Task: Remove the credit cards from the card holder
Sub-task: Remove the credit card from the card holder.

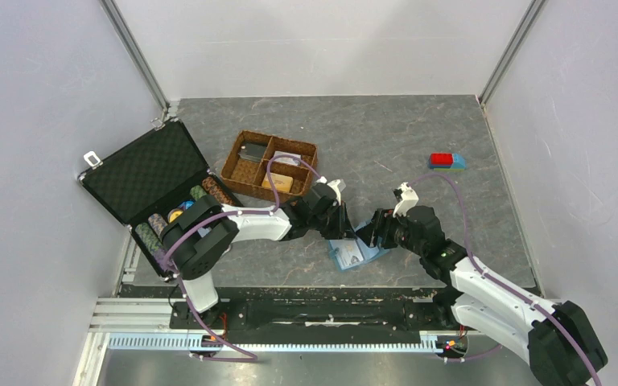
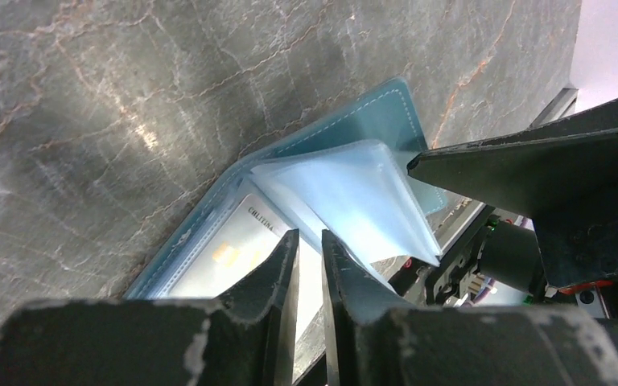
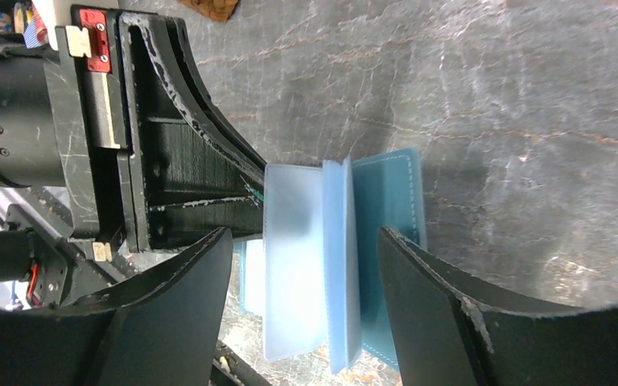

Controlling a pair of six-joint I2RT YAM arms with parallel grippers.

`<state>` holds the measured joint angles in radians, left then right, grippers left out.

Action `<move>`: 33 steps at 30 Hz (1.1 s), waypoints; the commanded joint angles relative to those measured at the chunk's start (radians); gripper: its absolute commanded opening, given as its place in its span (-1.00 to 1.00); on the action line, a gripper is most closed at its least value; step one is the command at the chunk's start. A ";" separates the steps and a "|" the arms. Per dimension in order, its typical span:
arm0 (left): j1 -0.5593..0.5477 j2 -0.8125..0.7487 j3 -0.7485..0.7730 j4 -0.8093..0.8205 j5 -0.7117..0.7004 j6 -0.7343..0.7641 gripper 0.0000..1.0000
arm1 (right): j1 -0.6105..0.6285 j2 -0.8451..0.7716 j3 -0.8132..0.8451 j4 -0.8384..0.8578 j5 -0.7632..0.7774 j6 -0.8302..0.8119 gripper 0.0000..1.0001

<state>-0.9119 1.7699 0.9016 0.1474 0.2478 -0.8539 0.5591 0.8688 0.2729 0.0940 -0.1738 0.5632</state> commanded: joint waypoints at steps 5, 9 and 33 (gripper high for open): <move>-0.008 0.038 0.087 0.050 0.039 0.041 -0.55 | -0.002 -0.032 0.078 -0.139 0.064 -0.064 0.35; -0.008 0.061 0.107 0.050 0.040 0.044 -0.54 | -0.001 -0.076 0.129 -0.179 0.049 -0.081 0.18; 0.011 -0.003 0.090 -0.083 -0.080 0.012 -0.51 | -0.002 -0.014 -0.086 0.135 -0.121 -0.005 -0.45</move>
<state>-0.9119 1.8694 1.0264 0.0826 0.2153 -0.8436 0.5591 0.8150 0.2104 0.1146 -0.2745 0.5373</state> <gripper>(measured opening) 0.242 0.283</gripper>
